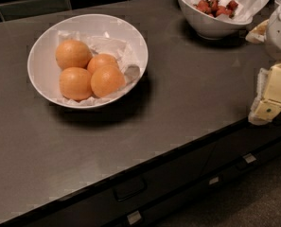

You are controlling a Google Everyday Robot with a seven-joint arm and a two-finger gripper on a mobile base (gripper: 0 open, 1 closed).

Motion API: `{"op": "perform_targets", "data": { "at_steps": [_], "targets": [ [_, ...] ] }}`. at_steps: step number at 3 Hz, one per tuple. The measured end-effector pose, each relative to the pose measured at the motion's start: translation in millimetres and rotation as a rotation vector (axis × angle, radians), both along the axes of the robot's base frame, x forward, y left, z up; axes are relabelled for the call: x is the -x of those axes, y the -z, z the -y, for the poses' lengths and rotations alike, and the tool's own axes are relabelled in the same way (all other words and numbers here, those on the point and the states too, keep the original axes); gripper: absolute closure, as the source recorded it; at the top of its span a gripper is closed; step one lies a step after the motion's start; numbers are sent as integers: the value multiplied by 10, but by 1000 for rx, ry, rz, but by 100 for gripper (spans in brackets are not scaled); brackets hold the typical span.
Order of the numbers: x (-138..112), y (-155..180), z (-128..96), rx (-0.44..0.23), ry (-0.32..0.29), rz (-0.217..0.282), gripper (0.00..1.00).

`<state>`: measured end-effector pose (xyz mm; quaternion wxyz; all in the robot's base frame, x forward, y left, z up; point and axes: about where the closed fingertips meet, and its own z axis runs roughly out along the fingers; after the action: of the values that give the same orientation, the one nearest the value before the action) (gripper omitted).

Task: Pick orange from white bowl

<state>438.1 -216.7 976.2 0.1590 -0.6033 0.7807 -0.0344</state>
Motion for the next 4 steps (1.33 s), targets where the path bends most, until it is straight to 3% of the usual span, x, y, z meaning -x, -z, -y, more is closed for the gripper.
{"op": "perform_targets", "data": {
  "at_steps": [2, 4],
  "targets": [
    [-51, -84, -134, 4, -23, 14, 0],
    [-253, -254, -932, 4, -182, 50, 0]
  ]
}}
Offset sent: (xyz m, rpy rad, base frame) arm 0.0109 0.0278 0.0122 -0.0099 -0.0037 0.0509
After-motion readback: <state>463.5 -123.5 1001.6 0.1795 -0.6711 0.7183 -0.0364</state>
